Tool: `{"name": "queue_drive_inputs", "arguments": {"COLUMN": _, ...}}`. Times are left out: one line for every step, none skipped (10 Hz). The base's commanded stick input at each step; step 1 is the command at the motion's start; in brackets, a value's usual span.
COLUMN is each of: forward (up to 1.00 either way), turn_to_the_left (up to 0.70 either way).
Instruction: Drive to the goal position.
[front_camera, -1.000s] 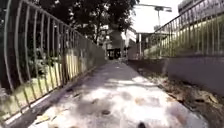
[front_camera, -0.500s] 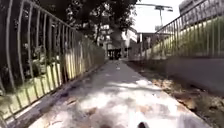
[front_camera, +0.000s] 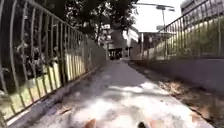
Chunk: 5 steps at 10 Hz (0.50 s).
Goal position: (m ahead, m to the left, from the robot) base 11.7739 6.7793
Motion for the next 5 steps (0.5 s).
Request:
{"name": "queue_drive_inputs", "arguments": {"forward": 0.50, "turn_to_the_left": 0.00}}
{"name": "queue_drive_inputs", "arguments": {"forward": 0.50, "turn_to_the_left": 0.00}}
{"name": "queue_drive_inputs", "arguments": {"forward": 0.50, "turn_to_the_left": -0.10}}
{"name": "queue_drive_inputs", "arguments": {"forward": 0.50, "turn_to_the_left": -0.36}}
{"name": "queue_drive_inputs", "arguments": {"forward": 0.50, "turn_to_the_left": -0.50}}
